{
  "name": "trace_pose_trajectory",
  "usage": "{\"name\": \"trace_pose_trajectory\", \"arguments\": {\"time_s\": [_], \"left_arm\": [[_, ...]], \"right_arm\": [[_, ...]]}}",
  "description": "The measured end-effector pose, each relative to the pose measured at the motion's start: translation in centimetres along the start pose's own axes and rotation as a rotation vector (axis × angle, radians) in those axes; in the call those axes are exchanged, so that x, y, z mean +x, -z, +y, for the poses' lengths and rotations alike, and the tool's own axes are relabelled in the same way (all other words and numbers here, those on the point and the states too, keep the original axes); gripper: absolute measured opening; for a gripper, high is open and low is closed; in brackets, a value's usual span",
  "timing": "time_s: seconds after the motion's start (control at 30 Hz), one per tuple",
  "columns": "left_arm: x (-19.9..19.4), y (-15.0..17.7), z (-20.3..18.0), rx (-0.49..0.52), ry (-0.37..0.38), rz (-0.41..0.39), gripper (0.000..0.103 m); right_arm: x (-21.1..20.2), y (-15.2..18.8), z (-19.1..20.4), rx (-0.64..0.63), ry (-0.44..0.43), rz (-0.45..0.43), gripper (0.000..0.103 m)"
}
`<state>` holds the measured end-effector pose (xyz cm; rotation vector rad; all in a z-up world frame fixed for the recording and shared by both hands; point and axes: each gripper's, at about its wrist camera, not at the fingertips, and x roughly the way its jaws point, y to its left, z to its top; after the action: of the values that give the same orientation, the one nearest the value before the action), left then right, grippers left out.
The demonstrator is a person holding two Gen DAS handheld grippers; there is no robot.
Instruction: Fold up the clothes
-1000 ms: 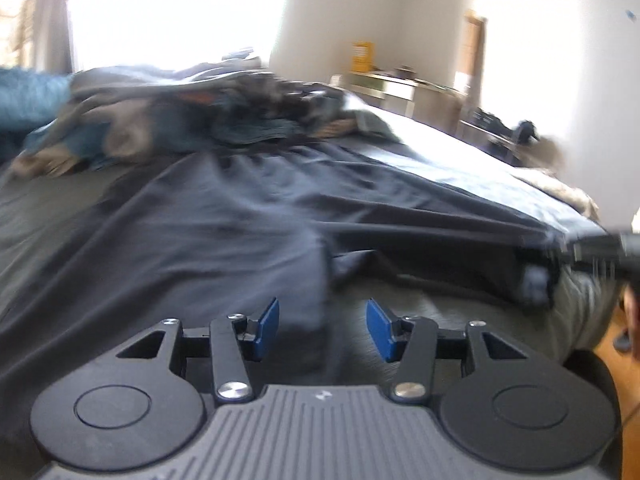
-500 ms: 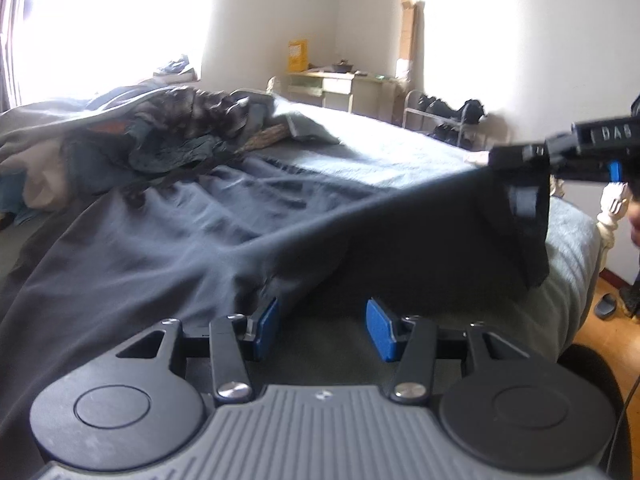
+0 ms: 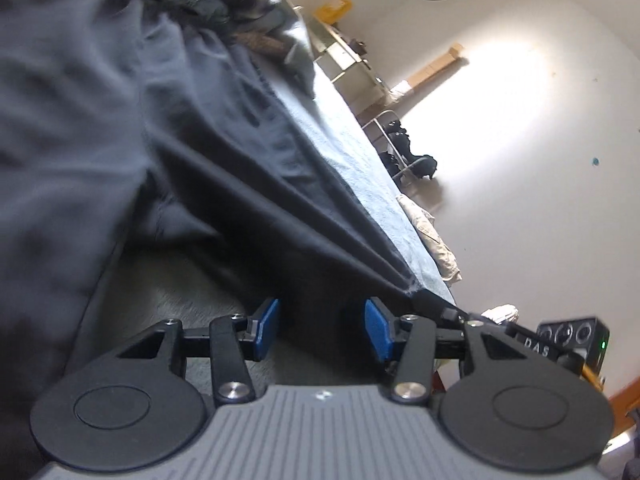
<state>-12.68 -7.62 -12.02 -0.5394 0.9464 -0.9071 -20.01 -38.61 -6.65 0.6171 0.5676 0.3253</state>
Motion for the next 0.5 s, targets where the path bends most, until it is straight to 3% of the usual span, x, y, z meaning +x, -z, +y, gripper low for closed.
{"name": "trace_pose_trajectory", "arguments": {"time_s": [0.1, 0.3, 0.37, 0.5], "left_arm": [[0.0, 0.4, 0.4, -0.013, -0.011, 0.003, 0.048], [-0.5, 1.0, 0.7, -0.015, -0.021, -0.009, 0.048], [-0.6, 1.0, 0.7, -0.009, -0.027, -0.011, 0.048], [-1.2, 1.2, 0.5, 0.003, -0.042, -0.018, 0.048]], "right_arm": [[-1.0, 0.9, -0.7, 0.041, 0.011, -0.029, 0.006], [-4.6, 3.1, -2.2, 0.185, -0.048, -0.101, 0.009], [-5.1, 4.4, -1.5, 0.156, -0.051, -0.083, 0.025], [-3.9, 6.5, 1.1, 0.022, -0.022, -0.028, 0.042]]}}
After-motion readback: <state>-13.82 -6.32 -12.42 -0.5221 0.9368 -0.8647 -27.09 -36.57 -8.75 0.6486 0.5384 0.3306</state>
